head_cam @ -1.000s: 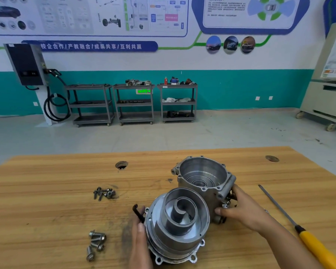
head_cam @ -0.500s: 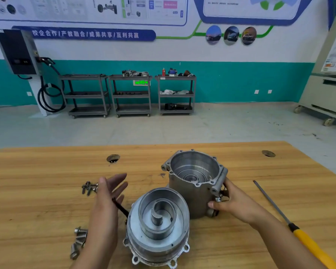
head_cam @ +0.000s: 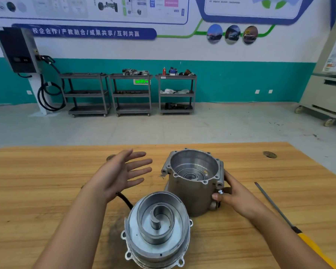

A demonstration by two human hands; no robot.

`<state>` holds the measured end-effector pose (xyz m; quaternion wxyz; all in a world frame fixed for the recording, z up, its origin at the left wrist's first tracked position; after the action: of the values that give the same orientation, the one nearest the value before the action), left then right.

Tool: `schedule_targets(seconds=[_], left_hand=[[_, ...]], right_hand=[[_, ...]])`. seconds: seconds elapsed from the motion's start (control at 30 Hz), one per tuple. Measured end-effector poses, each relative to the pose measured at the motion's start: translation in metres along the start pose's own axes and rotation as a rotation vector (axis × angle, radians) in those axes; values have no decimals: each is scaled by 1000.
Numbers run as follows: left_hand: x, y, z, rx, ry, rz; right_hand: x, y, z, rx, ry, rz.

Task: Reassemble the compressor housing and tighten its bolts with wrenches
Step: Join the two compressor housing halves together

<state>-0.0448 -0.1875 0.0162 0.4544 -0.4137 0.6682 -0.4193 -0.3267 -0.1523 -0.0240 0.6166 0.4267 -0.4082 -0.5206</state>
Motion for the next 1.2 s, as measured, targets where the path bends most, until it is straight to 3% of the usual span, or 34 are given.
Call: schedule_targets(seconds=[0.17, 0.3, 0.4, 0.53, 0.7, 1.0, 1.2], left_hand=[[28, 16, -21, 269, 101, 179], [43, 37, -31, 499, 160, 325], [50, 41, -45, 556, 256, 346], [55, 43, -54, 516, 334, 359], [54, 42, -53, 409, 413, 307], [59, -8, -56, 233, 464, -51], [63, -1, -47, 278, 386, -69]], right_hand=[[-5, -18, 11, 71, -46, -163], [-7, -36, 13, 497, -138, -400], [-6, -34, 4, 454, -122, -525], [2, -27, -10, 464, -115, -551], [3, -21, -19, 655, -100, -486], [36, 27, -25, 868, -243, -48], [35, 7, -35, 903, -283, -40]])
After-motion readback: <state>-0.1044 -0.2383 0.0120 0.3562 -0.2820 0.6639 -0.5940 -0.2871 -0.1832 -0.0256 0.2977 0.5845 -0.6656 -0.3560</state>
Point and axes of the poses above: each hand's wrist, its own x-axis towards the middle knuckle, its own z-axis out of the back of the hand, y = z × x, the point moved 8 cm from there along x, towards the middle knuckle, and after that the axes turned 3 degrees about z, right-handed, at the moved point
